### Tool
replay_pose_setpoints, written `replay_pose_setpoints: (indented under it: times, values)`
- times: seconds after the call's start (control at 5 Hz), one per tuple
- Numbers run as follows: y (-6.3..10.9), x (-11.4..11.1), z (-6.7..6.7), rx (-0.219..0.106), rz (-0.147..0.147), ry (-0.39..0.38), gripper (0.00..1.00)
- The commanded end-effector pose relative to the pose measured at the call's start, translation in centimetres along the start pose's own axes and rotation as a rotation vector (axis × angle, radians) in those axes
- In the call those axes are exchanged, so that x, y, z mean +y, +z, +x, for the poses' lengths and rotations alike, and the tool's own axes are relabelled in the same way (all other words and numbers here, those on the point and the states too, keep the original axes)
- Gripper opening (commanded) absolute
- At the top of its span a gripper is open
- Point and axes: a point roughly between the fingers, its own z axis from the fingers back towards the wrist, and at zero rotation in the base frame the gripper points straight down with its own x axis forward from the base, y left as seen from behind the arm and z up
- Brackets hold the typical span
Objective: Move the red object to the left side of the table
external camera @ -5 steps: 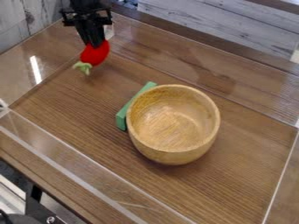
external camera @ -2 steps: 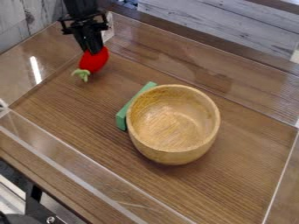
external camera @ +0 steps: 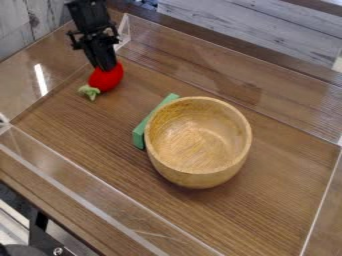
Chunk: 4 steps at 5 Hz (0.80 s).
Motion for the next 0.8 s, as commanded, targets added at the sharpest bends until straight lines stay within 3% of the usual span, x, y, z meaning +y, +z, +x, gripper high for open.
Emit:
replay_pose_setpoints:
  times: [0.0,0.2,0.4,0.6]
  values:
    - [1.3,-1.3,-0.8,-0.028,0.002,-0.02,0.0]
    - [1.1,-2.6,-1.6,-0.022,-0.016,-0.026,0.0]
    - [1.1,-2.5,-1.6,-0.013,-0.032,-0.047,0.0]
    - [1.6,-2.4,-2.2,-0.03,-0.04,-0.009,1.0]
